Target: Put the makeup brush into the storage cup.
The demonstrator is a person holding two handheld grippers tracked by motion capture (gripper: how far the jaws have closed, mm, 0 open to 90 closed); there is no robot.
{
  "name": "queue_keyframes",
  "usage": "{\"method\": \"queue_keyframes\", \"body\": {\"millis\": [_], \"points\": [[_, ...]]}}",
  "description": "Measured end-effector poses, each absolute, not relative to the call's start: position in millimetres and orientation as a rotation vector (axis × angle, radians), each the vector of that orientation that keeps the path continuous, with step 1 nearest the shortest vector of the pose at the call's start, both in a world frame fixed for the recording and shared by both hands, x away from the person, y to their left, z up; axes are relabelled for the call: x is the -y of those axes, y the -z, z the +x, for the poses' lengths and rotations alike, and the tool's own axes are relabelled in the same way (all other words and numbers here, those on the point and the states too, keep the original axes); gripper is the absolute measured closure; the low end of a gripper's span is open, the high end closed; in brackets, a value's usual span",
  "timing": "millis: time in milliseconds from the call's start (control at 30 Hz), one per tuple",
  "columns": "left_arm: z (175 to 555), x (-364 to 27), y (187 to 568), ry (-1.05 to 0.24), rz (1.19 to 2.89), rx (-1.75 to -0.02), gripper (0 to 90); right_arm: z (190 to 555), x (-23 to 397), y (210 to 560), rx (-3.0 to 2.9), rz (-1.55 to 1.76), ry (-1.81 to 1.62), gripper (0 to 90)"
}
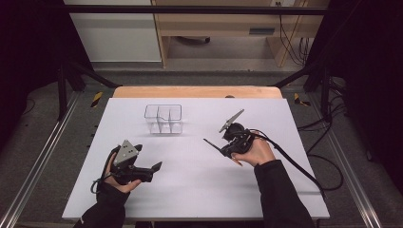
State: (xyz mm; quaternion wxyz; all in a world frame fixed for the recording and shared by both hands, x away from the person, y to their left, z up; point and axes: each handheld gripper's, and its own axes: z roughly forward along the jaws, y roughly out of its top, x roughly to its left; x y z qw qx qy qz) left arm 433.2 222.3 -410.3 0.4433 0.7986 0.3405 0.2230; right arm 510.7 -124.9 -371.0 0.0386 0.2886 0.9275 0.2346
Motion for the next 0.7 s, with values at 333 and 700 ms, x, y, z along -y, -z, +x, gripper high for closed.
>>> {"method": "queue_keyframes", "body": {"millis": [333,700], "points": [[434,-214,404,-0.587,2.016,-0.773,5.9,510,116,367,-2.888,0.845,-0.724,83.6],[436,-203,400,-0.61,2.066,-0.705,6.1,509,112,365,-2.92,0.819,-0.753,83.6]]}}
